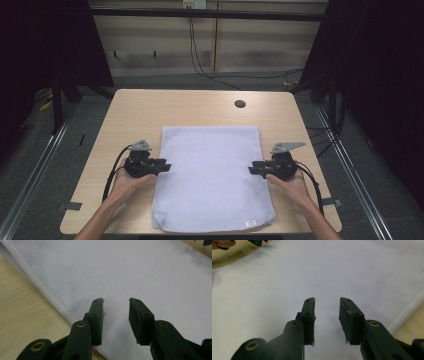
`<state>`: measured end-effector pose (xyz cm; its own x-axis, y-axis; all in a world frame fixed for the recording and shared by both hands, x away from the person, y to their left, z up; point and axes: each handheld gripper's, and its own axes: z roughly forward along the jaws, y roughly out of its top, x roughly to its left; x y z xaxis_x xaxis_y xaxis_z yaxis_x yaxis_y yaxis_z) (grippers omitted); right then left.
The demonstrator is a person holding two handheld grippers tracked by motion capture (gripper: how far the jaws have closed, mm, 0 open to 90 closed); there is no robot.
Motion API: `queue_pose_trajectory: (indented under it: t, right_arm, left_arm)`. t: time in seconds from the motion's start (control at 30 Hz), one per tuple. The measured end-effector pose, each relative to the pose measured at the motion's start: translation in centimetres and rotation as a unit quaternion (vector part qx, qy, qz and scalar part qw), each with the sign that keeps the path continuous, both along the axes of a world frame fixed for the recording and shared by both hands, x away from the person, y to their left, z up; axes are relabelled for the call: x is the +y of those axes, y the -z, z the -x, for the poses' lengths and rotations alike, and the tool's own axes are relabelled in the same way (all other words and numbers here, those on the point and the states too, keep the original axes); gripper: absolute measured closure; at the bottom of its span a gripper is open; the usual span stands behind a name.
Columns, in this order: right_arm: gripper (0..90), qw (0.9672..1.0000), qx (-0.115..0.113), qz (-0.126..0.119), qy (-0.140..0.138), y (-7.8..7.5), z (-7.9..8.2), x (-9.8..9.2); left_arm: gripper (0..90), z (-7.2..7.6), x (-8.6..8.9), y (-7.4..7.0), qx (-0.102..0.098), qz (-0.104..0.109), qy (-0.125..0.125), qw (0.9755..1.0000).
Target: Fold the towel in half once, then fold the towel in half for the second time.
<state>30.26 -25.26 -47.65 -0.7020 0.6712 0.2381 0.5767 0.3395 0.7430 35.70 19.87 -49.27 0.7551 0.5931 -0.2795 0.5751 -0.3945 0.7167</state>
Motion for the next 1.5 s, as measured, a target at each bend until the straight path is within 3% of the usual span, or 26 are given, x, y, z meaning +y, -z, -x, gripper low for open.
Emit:
queue_pose_trajectory:
  t: [0.1,0.17,0.23,0.3,0.4,0.53,0.7,0.97,1.13,1.5]
  right_arm:
    - [66.4,0.9996,0.010,0.026,0.005,1.0,-1.9,0.9]
    - [65.6,0.9988,0.003,0.047,0.009,1.5,-3.0,1.4]
    - [65.3,0.9989,0.010,0.044,0.013,1.9,-3.9,1.4]
    - [65.5,0.9985,0.012,0.050,0.020,2.3,-4.5,1.5]
    - [65.8,0.9986,0.016,0.045,0.022,2.5,-4.5,1.4]
    - [65.7,0.9983,0.019,0.050,0.024,2.5,-4.0,1.4]
    - [65.9,0.9980,0.033,0.053,0.009,2.2,-2.7,1.5]
    - [66.6,0.9980,0.038,0.051,-0.006,2.1,-0.4,1.1]
    - [66.5,0.9978,0.046,0.046,-0.010,2.0,1.3,0.9]
    - [66.7,0.9957,0.069,0.047,-0.041,1.7,5.8,0.7]
  left_arm:
    - [64.7,-0.9,-0.6,0.7,-0.002,-0.018,-0.001,0.9998]
    - [65.5,-1.2,-0.7,0.9,-0.005,-0.025,0.010,0.9996]
    - [67.8,-1.2,-0.5,0.9,-0.003,-0.020,0.005,0.9998]
    - [69.5,-1.1,-0.6,1.0,-0.013,-0.027,0.005,0.9995]
    - [69.3,-0.6,-0.9,0.8,-0.027,-0.046,0.008,0.9985]
    - [70.0,-0.1,-0.6,0.9,-0.016,-0.033,0.012,0.9993]
    - [73.0,1.2,0.2,1.1,0.004,-0.012,0.026,0.9996]
    - [73.4,3.6,-0.1,0.6,0.003,-0.033,0.039,0.9987]
    - [71.6,4.9,-0.3,0.6,0.008,-0.029,0.031,0.9991]
    - [65.8,9.1,-0.3,0.1,0.025,-0.040,0.082,0.9955]
